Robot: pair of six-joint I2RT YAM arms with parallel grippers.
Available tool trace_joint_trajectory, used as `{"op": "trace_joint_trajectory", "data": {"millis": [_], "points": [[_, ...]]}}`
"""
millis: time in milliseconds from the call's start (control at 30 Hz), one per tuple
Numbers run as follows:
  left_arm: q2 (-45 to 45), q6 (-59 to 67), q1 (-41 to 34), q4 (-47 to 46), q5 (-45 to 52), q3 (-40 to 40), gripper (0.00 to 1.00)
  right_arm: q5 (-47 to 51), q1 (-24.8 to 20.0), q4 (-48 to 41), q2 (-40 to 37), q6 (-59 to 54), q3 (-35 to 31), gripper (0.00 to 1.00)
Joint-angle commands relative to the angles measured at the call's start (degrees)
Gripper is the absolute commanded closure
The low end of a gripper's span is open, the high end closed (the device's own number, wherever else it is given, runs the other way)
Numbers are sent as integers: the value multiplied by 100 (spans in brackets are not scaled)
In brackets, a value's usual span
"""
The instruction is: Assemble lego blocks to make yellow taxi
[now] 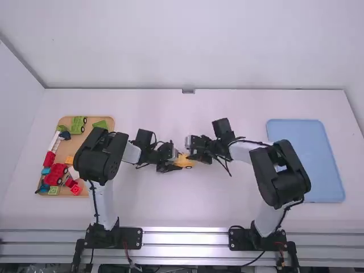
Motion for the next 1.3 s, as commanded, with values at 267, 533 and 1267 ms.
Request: {"op": "trace_joint_trajectory", "data": {"millis": [267, 533, 1267], "points": [[44, -315, 31, -35, -385, 13, 4, -1388, -654, 350, -433, 684, -46, 1], [-780, -317, 195, -1488, -522, 319, 1, -1025, -573, 1403, -433, 2046, -44, 1], [-5678, -6391, 787, -4395, -6822, 1040, 1, -815, 750, 173, 249, 2734, 2717, 1]]}}
